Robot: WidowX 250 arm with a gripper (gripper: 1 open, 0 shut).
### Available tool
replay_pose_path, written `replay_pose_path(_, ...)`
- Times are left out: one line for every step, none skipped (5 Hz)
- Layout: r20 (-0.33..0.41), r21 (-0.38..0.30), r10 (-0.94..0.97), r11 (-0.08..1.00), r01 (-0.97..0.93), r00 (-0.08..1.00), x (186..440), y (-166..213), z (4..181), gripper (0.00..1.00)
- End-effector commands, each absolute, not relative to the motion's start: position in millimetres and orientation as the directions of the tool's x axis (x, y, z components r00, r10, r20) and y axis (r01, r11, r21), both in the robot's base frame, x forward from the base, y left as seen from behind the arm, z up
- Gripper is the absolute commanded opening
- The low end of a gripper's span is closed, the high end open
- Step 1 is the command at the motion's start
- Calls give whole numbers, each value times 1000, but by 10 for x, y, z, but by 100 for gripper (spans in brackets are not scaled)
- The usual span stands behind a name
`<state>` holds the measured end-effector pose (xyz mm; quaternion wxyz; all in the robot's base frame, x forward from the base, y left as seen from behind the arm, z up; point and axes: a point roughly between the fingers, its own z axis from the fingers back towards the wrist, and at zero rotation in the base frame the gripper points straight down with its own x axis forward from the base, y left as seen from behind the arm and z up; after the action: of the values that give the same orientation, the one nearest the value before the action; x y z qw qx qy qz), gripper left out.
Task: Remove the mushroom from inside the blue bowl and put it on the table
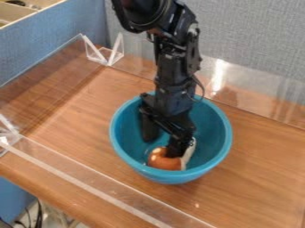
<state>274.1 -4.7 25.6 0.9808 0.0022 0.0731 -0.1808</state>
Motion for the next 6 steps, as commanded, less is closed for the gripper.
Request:
replay_pose_path(-219, -24, -284, 958, 286, 933, 2590, 38, 66, 100)
replay_pose_path(-224, -22, -239, 971, 240, 945, 2618, 105, 33, 0)
replay_pose_path(-223, -24, -297, 954, 300, 928, 2646, 111, 113, 0)
replay_pose_path(-218, -27, -354, 934, 357, 909, 2674, 112, 201, 0)
replay_pose_path(-212, -31, -410, 910, 413, 887, 2703, 107, 291, 0)
replay_pose_path(-203, -35, -443, 895, 445, 873, 2665, 186, 283, 0)
